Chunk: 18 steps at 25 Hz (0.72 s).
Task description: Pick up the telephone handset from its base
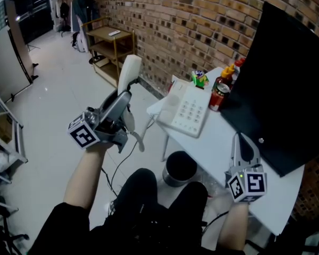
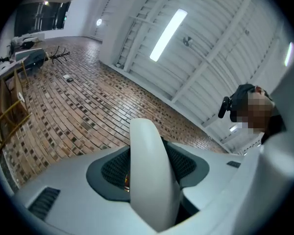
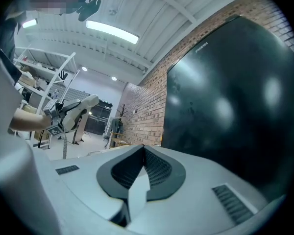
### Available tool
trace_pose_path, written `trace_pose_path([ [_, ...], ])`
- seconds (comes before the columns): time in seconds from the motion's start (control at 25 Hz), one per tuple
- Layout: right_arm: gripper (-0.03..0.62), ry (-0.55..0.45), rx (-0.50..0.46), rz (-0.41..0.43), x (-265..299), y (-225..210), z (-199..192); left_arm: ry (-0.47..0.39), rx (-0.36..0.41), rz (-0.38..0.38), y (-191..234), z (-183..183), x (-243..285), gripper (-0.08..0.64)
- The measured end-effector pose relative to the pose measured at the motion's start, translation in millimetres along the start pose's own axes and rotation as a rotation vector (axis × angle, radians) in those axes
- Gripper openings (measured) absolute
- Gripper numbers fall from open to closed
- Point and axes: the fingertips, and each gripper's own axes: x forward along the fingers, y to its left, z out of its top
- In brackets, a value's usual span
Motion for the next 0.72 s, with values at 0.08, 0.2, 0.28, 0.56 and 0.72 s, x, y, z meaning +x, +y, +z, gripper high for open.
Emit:
trace_pose_path([
  [0.08,0.009,-0.011,0.020,-0.016,2,-6,-3,-0.017,-0.029,-0.016,1,-1,2,0.239],
  [0.2,0.008,-0.015,0.033,-0.030,2,-11,-5,-0.025,-0.047,-0.026,0,-3,4,0.239],
  [0.28,0.008,-0.008,0.018,-0.046,0,-12,-4,-0.025,-0.049,-0.030,-1,-3,5,0.239],
  [0.56,0.008,-0.006,0.021,-0.041,0,-13,-3,-0.030,-0.069,-0.041,-1,-7,3,0.239],
  [0.72,0.008,-0.012,0.023,-0.025,1,-13,-5,-0.042,-0.086,-0.040,1,-8,1,0.239],
])
